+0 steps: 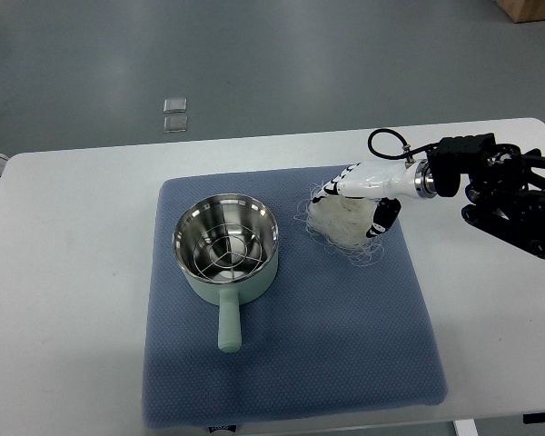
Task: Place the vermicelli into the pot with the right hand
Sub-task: 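Lower the right hand onto the vermicelli and close fingers around it, then lift the vermicelli with the right hand and carry it over the pot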
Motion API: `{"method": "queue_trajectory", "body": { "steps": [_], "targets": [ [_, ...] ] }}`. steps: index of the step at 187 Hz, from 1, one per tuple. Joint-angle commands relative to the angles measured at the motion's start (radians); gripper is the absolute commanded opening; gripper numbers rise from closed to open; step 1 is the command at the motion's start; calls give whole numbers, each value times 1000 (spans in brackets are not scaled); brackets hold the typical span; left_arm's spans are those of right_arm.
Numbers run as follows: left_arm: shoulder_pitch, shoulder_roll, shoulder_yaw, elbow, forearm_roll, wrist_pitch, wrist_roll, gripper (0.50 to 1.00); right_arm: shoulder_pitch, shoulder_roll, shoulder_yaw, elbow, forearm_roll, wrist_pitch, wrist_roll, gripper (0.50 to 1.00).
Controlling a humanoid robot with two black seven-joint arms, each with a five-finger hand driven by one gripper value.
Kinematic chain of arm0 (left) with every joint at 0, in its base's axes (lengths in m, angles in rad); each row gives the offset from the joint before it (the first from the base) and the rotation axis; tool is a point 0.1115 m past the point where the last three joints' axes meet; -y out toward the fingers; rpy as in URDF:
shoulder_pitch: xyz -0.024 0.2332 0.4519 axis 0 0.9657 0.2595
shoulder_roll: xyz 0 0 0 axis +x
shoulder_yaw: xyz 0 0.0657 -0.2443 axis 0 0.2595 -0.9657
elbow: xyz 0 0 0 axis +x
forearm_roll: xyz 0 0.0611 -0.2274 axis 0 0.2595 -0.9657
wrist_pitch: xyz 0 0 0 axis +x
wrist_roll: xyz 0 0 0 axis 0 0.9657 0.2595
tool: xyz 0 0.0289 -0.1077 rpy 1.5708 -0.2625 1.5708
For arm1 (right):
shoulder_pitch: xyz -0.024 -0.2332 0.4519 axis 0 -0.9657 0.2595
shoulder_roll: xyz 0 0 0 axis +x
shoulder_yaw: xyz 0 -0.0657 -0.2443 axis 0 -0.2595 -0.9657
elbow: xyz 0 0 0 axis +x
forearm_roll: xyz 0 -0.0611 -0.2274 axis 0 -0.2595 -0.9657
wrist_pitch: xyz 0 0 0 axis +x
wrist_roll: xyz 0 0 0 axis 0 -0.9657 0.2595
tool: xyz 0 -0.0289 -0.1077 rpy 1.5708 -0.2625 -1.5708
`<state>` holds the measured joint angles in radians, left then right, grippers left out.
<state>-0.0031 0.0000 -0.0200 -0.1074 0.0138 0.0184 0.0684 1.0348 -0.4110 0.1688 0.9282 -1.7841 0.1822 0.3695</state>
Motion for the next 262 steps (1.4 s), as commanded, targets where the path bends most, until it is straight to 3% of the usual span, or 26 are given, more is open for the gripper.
{"method": "queue_trajectory", "body": {
  "steps": [1, 50, 80, 105, 145, 262],
  "targets": [
    [0, 0, 0, 0, 0, 0, 1, 1000, -2, 17, -6, -14, -3, -12, 0, 915],
    [0, 0, 0, 0, 0, 0, -1, 1000, -24, 20, -6, -48, -6, -35, -14, 911],
    [0, 0, 0, 0, 0, 0, 1, 1000, -35, 40, -6, -78, -6, -50, -14, 883],
    [0, 0, 0, 0, 0, 0, 1, 1000, -39, 40, -3, -80, -6, -56, -14, 776],
    [0, 0, 0, 0, 0, 0, -1, 1000, -36, 38, 1, -80, -3, -56, -14, 501],
    [0, 0, 0, 0, 0, 0, 1, 1000, -21, 52, 141, -75, 19, -70, -14, 500]
  ]
}}
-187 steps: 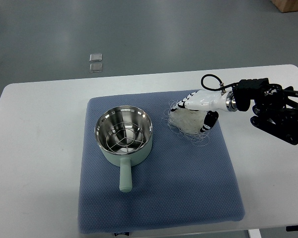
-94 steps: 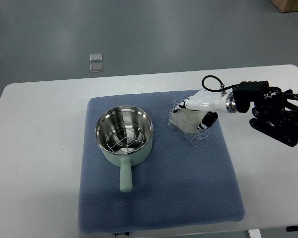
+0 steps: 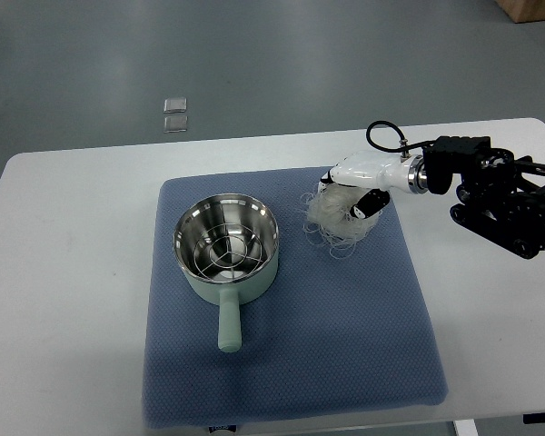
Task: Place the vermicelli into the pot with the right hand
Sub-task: 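Lift the vermicelli with the right hand and carry it over the pot, then lower the vermicelli into the steel pot and open the right hand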
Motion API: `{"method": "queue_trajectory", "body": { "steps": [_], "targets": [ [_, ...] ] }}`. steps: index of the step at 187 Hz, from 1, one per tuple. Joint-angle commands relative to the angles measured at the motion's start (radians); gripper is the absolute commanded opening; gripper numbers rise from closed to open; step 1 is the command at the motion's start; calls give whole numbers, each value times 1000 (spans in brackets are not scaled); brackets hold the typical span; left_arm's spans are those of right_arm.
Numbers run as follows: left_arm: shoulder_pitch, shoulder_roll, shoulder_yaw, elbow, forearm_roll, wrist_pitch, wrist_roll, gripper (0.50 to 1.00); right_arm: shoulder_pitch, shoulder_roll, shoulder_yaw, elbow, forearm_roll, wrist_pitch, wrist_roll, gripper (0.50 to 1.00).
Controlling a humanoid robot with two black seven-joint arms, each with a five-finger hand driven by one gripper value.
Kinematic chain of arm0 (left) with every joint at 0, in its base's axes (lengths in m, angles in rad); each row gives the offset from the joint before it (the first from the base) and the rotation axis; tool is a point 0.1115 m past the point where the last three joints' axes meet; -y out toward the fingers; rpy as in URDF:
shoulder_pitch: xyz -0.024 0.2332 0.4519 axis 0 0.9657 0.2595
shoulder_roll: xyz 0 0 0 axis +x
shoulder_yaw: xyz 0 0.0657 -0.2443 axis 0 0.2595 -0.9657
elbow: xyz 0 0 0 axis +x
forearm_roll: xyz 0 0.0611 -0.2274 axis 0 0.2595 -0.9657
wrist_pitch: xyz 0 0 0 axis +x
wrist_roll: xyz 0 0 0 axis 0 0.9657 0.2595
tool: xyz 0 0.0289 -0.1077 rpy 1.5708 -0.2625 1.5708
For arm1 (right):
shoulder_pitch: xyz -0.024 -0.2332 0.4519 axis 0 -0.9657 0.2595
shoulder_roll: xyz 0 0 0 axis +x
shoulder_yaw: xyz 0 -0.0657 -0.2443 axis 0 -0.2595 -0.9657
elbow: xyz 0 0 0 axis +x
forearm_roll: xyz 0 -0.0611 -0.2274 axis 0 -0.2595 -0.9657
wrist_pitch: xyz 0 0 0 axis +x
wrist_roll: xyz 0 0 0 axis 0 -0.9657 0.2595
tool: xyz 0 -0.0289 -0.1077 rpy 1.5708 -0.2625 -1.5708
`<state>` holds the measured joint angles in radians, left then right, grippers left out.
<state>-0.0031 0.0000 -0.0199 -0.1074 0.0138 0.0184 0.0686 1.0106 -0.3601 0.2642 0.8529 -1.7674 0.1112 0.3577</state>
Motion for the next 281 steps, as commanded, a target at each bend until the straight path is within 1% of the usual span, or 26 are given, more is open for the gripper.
{"method": "queue_trajectory", "body": {
  "steps": [1, 51, 69, 128, 147, 202, 239, 281],
  "targets": [
    [0, 0, 0, 0, 0, 0, 0, 1000, 3, 1, 46, 0, 2, 1, -2, 500],
    [0, 0, 0, 0, 0, 0, -1, 1000, 19, -7, 93, 3, 3, 1, 0, 500],
    [0, 0, 0, 0, 0, 0, 0, 1000, 40, -8, 115, 8, 11, 12, 0, 500],
    [0, 0, 0, 0, 0, 0, -1, 1000, 160, 9, 119, 61, 37, 18, 1, 500],
    [0, 0, 0, 0, 0, 0, 0, 1000, 189, 38, 119, 78, 69, 18, 7, 500],
    [0, 0, 0, 0, 0, 0, 0, 1000, 161, 131, 118, 152, 94, 12, 12, 500],
    [0, 0, 2, 0, 0, 0, 0, 1000, 118, 188, 116, 155, 91, 13, 9, 500],
    [0, 0, 2, 0, 0, 0, 0, 1000, 71, 214, 113, 155, 83, 13, 7, 500]
  ]
}}
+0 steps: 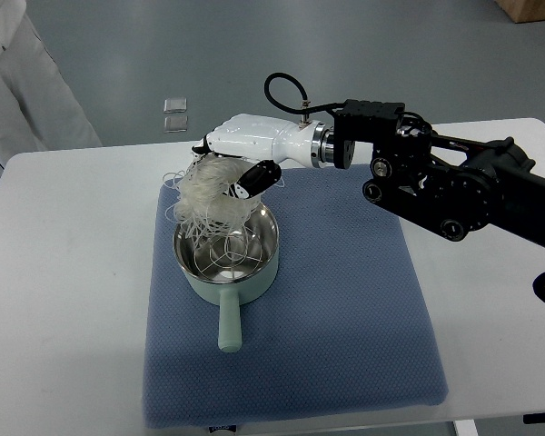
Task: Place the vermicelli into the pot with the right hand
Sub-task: 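Lower the vermicelli into the steel pot and open the right hand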
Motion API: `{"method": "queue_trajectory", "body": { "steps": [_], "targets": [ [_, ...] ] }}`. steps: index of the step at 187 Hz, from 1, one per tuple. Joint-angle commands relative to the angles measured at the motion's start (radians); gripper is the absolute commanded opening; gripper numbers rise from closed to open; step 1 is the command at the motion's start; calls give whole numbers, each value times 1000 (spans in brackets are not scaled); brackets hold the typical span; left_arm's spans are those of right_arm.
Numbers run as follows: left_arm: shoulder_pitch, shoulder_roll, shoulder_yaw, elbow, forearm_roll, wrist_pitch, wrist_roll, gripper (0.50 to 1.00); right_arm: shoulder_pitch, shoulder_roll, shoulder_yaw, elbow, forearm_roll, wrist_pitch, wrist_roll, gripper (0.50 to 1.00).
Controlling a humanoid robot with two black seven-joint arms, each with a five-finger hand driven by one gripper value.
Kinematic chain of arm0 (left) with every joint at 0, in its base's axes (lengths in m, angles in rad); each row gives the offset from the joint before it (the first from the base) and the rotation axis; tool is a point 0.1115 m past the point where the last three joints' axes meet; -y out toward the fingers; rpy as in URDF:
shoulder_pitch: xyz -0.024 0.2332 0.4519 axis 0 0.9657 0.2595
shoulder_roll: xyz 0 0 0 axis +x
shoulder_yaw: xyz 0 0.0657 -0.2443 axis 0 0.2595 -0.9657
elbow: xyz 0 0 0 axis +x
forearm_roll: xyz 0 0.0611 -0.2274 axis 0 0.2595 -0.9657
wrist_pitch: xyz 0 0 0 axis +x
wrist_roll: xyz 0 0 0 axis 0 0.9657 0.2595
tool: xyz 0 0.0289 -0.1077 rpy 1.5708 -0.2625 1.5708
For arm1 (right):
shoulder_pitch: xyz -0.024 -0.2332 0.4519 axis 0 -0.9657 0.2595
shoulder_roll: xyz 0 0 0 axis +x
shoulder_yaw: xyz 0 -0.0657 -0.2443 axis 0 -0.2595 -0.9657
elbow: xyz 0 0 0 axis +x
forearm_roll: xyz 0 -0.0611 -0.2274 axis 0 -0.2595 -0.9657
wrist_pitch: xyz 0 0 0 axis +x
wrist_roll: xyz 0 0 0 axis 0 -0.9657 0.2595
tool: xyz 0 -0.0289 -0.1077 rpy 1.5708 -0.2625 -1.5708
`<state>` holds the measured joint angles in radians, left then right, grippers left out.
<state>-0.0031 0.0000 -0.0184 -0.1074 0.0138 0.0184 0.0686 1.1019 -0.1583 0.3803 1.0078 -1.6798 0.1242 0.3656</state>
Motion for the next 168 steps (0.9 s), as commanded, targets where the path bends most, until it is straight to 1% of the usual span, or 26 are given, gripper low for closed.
{"method": "queue_trajectory", "body": {
  "steps": [1, 59, 61, 62, 64, 65, 67, 76, 77, 86, 87, 88, 89, 90, 91, 92, 93, 94, 95, 96, 97, 104, 116, 147, 162, 168],
  "targets": [
    [0, 0, 0, 0, 0, 0, -1, 1000, -22, 14, -3, 0, -5, 0, 0, 500],
    [0, 0, 0, 0, 0, 0, -1, 1000, -62, 23, -12, -2, -9, -12, -2, 500],
    [0, 0, 0, 0, 0, 0, -1, 1000, -62, 23, -12, -2, -9, -12, -2, 504],
    [0, 0, 0, 0, 0, 0, 0, 1000, -62, 23, -12, -2, -9, -12, -2, 517],
    [0, 0, 0, 0, 0, 0, 0, 1000, -62, 23, -12, -2, -9, -12, -2, 517],
    [0, 0, 0, 0, 0, 0, 0, 1000, -63, 23, -12, -2, -9, -12, -2, 529],
    [0, 0, 0, 0, 0, 0, -1, 1000, -63, 23, -12, -2, -9, -12, -2, 537],
    [0, 0, 0, 0, 0, 0, 0, 1000, -70, 22, -12, -2, -9, -14, -2, 556],
    [0, 0, 0, 0, 0, 0, -1, 1000, -71, 22, -12, -2, -9, -14, -2, 566],
    [0, 0, -1, 0, 0, 0, -1, 1000, -74, 22, -12, -2, -9, -14, -2, 601],
    [0, 0, 0, 0, 0, 0, 0, 1000, -76, 22, -12, -2, -9, -14, 0, 613],
    [0, 0, 0, 0, 0, 0, 0, 1000, -76, 22, -12, -2, -9, -14, 0, 613],
    [0, 0, 0, 0, 0, 0, 0, 1000, -76, 22, -12, -2, -9, -14, 0, 629],
    [0, 0, 0, 0, 0, 0, 0, 1000, -76, 22, -12, -2, -9, -14, 0, 629],
    [0, 0, 0, 0, 0, 0, 0, 1000, -77, 22, -12, -2, -9, -14, 0, 649],
    [0, 0, 0, 0, 0, 0, 0, 1000, -77, 22, -12, -2, -9, -14, 0, 650],
    [0, 0, 0, 0, 0, 0, -1, 1000, -79, 22, -12, -2, -8, -14, 0, 672],
    [0, 0, 0, 0, 0, 0, -1, 1000, -79, 22, -12, -2, -8, -14, 0, 672],
    [0, 0, 0, 0, 0, 0, 0, 1000, -80, 22, -11, -2, -8, -14, 0, 688],
    [0, 0, 0, 0, 0, 0, 0, 1000, -80, 22, -11, -2, -8, -14, 0, 688],
    [0, 0, 0, 0, 0, 0, 0, 1000, -82, 22, -11, -2, -8, -14, 1, 705],
    [0, 0, -1, 0, 0, 0, -1, 1000, -85, 22, -11, -2, -8, -14, 1, 733],
    [0, 0, 0, 0, 0, 0, -1, 1000, -86, 22, -11, -2, -6, -14, 1, 752],
    [0, 0, 0, 0, 0, 0, 0, 1000, -91, 22, -11, -2, -6, -14, 1, 756],
    [0, 0, -1, 0, 0, 0, -1, 1000, -91, 20, -11, -2, -5, -14, 1, 780],
    [0, 0, 0, 0, 0, 0, 0, 1000, -89, 19, -11, 0, -5, -14, 1, 782]
  ]
}}
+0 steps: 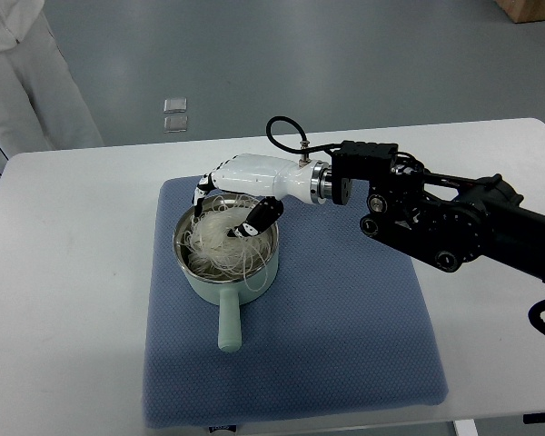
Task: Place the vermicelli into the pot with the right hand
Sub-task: 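Lower the vermicelli into the steel pot and open the right hand, then lift the open right hand up and away from the pot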
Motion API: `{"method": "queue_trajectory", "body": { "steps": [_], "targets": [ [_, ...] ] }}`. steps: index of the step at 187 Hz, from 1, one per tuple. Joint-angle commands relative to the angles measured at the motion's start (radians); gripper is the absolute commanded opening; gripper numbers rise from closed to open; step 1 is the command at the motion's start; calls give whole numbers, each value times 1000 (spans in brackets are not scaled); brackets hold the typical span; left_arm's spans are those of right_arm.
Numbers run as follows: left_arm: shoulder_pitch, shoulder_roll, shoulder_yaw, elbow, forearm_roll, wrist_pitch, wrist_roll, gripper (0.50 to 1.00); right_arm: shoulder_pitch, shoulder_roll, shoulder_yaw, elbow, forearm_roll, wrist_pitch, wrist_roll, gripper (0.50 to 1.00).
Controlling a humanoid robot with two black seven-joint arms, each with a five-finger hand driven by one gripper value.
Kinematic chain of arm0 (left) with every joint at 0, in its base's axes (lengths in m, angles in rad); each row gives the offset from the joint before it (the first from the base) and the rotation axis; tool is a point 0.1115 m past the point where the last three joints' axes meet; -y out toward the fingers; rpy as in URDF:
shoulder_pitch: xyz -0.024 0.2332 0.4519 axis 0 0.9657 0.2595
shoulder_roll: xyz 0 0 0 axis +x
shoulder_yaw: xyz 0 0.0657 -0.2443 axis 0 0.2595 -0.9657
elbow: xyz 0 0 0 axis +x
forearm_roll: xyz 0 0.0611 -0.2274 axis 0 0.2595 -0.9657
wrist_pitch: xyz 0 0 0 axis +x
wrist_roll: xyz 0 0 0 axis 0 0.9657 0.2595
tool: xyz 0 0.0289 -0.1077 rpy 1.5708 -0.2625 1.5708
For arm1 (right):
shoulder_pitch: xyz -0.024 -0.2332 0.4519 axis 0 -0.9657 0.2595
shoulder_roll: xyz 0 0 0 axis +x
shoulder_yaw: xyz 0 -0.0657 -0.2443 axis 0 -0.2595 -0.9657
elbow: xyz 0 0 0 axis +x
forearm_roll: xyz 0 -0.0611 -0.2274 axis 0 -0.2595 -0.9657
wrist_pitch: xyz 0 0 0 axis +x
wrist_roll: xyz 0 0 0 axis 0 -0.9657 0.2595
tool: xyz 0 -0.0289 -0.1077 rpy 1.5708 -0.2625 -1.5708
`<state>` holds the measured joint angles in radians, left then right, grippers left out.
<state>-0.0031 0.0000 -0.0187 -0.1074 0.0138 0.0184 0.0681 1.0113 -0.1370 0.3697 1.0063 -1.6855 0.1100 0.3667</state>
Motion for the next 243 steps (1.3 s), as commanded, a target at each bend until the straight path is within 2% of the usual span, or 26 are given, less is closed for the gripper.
{"method": "queue_trajectory", "body": {
  "steps": [1, 22, 39, 52, 82, 166, 199, 222, 243],
  "targets": [
    [0, 0, 0, 0, 0, 0, -1, 1000, 1, -3, 0, 0, 3, 0, 0, 784],
    [0, 0, 0, 0, 0, 0, -1, 1000, 4, -7, 6, 0, 7, 2, 0, 789],
    [0, 0, -1, 0, 0, 0, 1, 1000, 12, -15, 14, 2, 12, 0, 0, 817],
    [0, 0, 0, 0, 0, 0, 1, 1000, 16, -23, 15, 3, 12, 2, 0, 821],
    [0, 0, -1, 0, 0, 0, 1, 1000, 58, -72, 15, 29, 15, 7, 1, 844],
    [0, 0, -1, 0, 0, 0, 1, 1000, 95, -108, 69, 43, 46, 11, 1, 860],
    [0, 0, -1, 0, 0, 0, -1, 1000, 81, -118, 114, 20, 254, 19, 0, 862],
    [0, 0, -1, 0, 0, 0, 1, 1000, 24, -102, 173, -58, 478, 10, -5, 889],
    [0, 0, -1, 0, 0, 0, 1, 1000, -29, -96, 239, -121, 662, 2, -8, 893]
  ]
}}
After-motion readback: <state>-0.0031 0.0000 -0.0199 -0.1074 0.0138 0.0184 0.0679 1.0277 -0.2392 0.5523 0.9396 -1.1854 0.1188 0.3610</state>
